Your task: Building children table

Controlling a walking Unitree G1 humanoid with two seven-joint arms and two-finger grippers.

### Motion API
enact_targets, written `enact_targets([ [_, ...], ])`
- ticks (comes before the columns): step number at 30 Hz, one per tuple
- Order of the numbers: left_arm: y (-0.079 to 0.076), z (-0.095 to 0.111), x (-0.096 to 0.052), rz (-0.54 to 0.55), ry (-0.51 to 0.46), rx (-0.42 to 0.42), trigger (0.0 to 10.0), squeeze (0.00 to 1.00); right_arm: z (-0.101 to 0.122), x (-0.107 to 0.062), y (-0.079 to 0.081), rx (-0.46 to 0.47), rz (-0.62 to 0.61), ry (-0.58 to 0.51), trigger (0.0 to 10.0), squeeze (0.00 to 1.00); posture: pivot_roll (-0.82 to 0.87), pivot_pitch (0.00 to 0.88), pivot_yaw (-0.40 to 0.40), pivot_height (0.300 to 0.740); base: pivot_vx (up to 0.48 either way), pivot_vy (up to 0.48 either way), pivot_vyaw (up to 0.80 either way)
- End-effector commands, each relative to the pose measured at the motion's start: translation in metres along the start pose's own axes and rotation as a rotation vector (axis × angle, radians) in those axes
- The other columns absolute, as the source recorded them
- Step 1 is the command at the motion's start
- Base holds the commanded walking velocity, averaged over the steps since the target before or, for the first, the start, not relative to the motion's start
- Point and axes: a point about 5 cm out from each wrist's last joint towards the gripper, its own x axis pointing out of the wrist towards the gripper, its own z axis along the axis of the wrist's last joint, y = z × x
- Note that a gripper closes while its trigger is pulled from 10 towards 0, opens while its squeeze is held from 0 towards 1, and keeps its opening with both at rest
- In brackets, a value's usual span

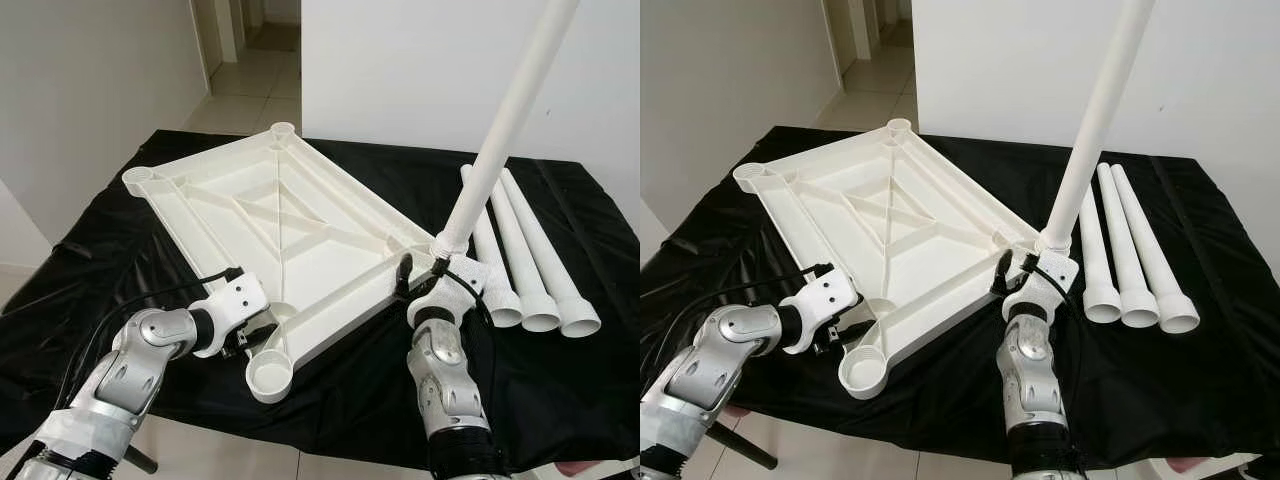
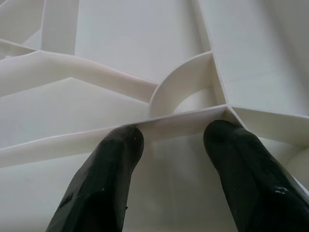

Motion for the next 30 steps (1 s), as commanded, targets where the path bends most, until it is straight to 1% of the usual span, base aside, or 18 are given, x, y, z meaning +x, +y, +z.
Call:
enact_targets([
  [1, -0.006, 0.002, 0.007, -0.04, -0.006, 0.021, 10.0, 0.0, -0.009, 0.001, 0.001, 0.047, -0.003, 0.071, 10.0, 0.0, 0.01, 0.073, 0.021, 0.74, 0.0, 0.0, 0.0],
  [2, -0.006, 0.002, 0.007, -0.04, -0.006, 0.021, 10.0, 0.0, -0.009, 0.001, 0.001, 0.047, -0.003, 0.071, 10.0, 0.0, 0.01, 0.073, 0.021, 0.74, 0.0, 0.0, 0.0],
  [4, -0.007, 0.003, 0.007, -0.044, -0.009, 0.024, 10.0, 0.0, -0.012, 0.003, 0.006, 0.089, 0.023, 0.111, 10.0, 0.0, 0.01, 0.075, 0.023, 0.74, 0.0, 0.0, 0.0],
  [6, -0.007, 0.003, 0.007, -0.044, -0.009, 0.024, 10.0, 0.0, -0.012, 0.003, 0.006, 0.089, 0.023, 0.111, 10.0, 0.0, 0.01, 0.075, 0.023, 0.74, 0.0, 0.0, 0.0],
  [8, -0.009, 0.007, 0.007, -0.061, -0.018, 0.032, 10.0, 0.0, -0.014, 0.013, 0.009, 0.178, 0.019, 0.172, 10.0, 0.0, 0.02, 0.079, 0.026, 0.74, 0.0, 0.0, 0.0],
  [9, -0.009, 0.007, 0.007, -0.061, -0.018, 0.032, 10.0, 0.0, -0.014, 0.013, 0.009, 0.178, 0.019, 0.172, 10.0, 0.0, 0.02, 0.079, 0.026, 0.74, 0.0, 0.0, 0.0],
  [10, -0.011, 0.009, 0.008, -0.071, -0.021, 0.042, 10.0, 0.0, -0.014, 0.019, 0.01, 0.22, 0.017, 0.202, 10.0, 0.0, 0.02, 0.079, 0.026, 0.74, 0.0, 0.0, 0.0],
  [11, -0.011, 0.009, 0.008, -0.071, -0.021, 0.042, 10.0, 0.0, -0.014, 0.019, 0.01, 0.22, 0.017, 0.202, 10.0, 0.0, 0.02, 0.079, 0.026, 0.74, 0.0, 0.0, 0.0],
  [17, -0.021, 0.017, 0.008, -0.115, -0.038, 0.042, 10.0, 0.0, -0.005, 0.037, 0.022, 0.288, 0.131, 0.232, 10.0, 0.0, 0.03, 0.093, 0.032, 0.74, 0.0, 0.0, 0.0],
  [18, -0.021, 0.017, 0.008, -0.115, -0.038, 0.042, 10.0, 0.0, -0.005, 0.037, 0.022, 0.288, 0.131, 0.232, 10.0, 0.0, 0.03, 0.093, 0.032, 0.74, 0.0, 0.0, 0.0],
  [21, -0.026, 0.024, 0.012, -0.129, -0.056, 0.042, 10.0, 0.0, -0.001, 0.045, 0.024, 0.291, 0.155, 0.241, 10.0, 0.0, 0.04, 0.098, 0.032, 0.74, 0.0, 0.0, 0.0],
  [22, -0.033, 0.035, 0.017, -0.146, -0.093, 0.034, 10.0, 0.0, 0.006, 0.054, 0.028, 0.288, 0.204, 0.23, 10.0, 0.0, 0.04, 0.098, 0.032, 0.74, 0.0, 0.0, 0.0],
  [28, -0.035, 0.037, 0.018, -0.15, -0.102, 0.027, 10.0, 0.0, 0.008, 0.056, 0.03, 0.295, 0.225, 0.225, 10.0, 0.0, 0.04, 0.098, 0.032, 0.74, 0.0, 0.0, 0.0],
  [29, -0.038, 0.045, 0.024, -0.155, -0.118, 0.016, 10.0, 0.0, 0.011, 0.061, 0.036, 0.303, 0.282, 0.22, 10.0, 0.0, 0.04, 0.105, 0.041, 0.74, 0.0, 0.0, 0.0],
  [30, -0.038, 0.045, 0.024, -0.155, -0.118, 0.016, 10.0, 0.0, 0.011, 0.061, 0.036, 0.303, 0.282, 0.22, 10.0, 0.0, 0.04, 0.105, 0.041, 0.74, 0.0, 0.0, 0.0],
])
